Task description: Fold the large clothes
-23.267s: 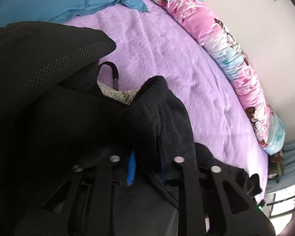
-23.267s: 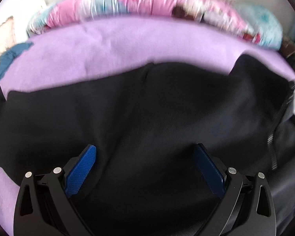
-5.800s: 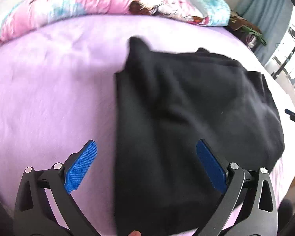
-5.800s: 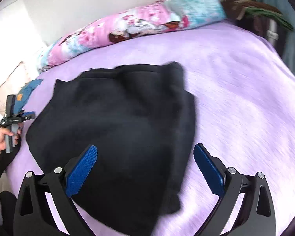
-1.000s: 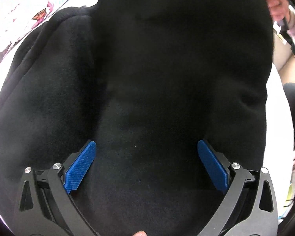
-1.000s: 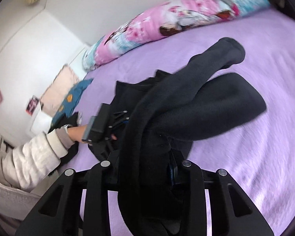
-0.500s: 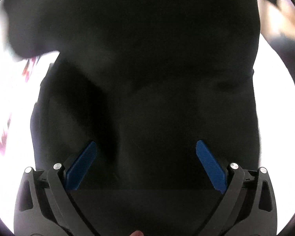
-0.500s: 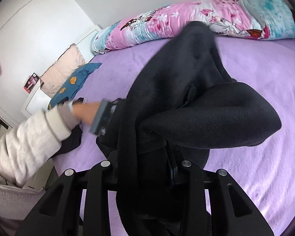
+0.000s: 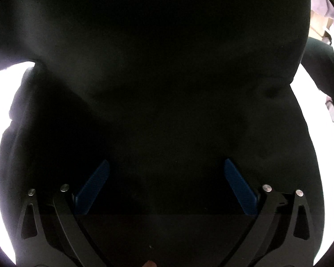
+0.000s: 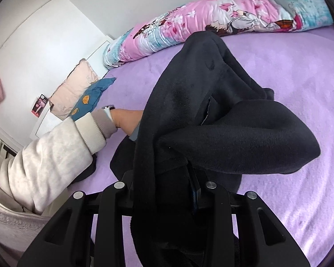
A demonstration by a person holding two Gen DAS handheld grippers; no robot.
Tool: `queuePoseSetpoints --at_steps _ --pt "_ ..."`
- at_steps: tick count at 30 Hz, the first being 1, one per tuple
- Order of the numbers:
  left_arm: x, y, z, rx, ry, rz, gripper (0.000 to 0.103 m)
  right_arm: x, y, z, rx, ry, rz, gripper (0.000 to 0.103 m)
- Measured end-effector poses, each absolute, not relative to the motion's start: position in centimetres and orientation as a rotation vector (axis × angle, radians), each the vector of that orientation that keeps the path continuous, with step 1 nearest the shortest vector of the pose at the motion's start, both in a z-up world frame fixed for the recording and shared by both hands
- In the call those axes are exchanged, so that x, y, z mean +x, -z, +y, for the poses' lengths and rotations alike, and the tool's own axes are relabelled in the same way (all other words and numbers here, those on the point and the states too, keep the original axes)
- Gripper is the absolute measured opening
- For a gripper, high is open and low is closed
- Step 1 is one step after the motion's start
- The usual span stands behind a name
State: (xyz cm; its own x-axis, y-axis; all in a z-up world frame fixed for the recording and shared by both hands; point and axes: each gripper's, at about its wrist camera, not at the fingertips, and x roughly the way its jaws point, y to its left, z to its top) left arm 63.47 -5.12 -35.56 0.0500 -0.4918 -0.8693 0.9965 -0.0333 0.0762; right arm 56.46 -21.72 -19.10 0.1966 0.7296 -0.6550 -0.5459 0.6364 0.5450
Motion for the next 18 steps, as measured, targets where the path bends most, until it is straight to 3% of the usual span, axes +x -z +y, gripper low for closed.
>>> queuePoseSetpoints --at_steps 3,8,18 --pt "62.1 33.0 -3.4 0.907 1.258 0.657 0.097 56.2 18.2 -20.4 0.171 -0.89 1.043 0.031" --pt "58.7 28.4 4.0 0.701 1.154 0.62 0.097 55.0 16.8 -17.2 0.095 -0.87 1.051 0.031" --pt "46.9 29.8 14.7 0.567 0.951 0.67 0.097 52.4 15.3 -5.4 -0.216 -0.73 1.113 0.031"
